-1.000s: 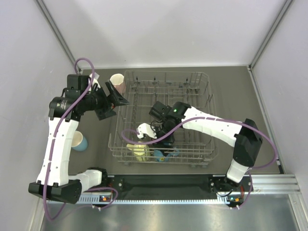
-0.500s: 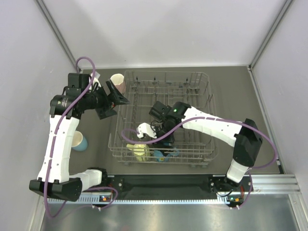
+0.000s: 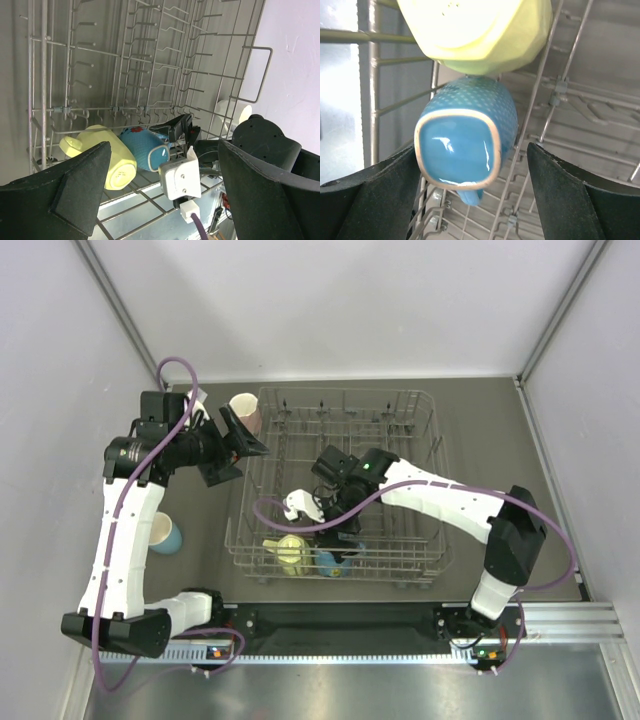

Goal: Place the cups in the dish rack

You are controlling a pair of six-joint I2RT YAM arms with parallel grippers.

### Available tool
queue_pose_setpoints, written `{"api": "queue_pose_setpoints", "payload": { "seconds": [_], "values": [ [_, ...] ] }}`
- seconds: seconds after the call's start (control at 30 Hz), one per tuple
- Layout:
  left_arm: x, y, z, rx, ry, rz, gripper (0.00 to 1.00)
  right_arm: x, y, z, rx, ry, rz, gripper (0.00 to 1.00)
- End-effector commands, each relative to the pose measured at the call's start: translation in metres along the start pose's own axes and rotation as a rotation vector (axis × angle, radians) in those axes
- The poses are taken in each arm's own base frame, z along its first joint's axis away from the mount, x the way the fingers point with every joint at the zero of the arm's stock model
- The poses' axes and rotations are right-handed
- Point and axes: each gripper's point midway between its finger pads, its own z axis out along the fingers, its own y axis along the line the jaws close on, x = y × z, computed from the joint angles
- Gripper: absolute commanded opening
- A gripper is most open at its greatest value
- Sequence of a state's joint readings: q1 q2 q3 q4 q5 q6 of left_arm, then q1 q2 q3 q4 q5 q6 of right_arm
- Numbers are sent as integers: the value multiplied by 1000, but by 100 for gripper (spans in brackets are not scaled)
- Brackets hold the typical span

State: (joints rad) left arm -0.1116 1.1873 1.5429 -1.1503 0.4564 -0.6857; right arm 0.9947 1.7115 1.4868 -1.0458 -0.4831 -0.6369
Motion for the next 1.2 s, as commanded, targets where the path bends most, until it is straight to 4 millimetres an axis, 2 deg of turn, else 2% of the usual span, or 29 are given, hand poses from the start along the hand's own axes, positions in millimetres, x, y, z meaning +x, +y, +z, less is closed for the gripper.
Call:
{"api": "queue_pose_setpoints", "payload": {
  "seconds": [0.0, 0.47, 0.73, 0.87, 1.0, 1.03, 1.07, 1.13, 1.17],
  "values": [
    [-11, -12, -4, 53, -45, 28, 92, -28, 5, -16, -22, -134, -74, 83],
    [-14, -12, -1, 52, -49, 1, 92, -31, 3, -36, -37, -215, -30, 81],
    [-23, -4, -8, -23, -101, -15, 91, -40, -25, -76, 69, -341, 68, 82],
    [-25, 2, -11, -75, -108, -21, 91, -55, -18, -94, 28, -440, 82, 82],
    [-26, 30, -21, -248, -138, -61, 91, -66, -21, -113, 89, -477, 109, 82],
    [-33, 44, -27, -332, -190, -71, 91, -64, -29, -118, 147, -463, 129, 82],
    [-27, 59, -31, -416, -175, -95, 91, -64, -33, -123, 183, -464, 164, 82],
    [-27, 75, -39, -526, -193, -141, 90, -65, -46, -139, 288, -474, 220, 82],
    [-29, 87, -43, -594, -211, -150, 83, -56, -61, -148, 395, -458, 332, 82]
  ]
}}
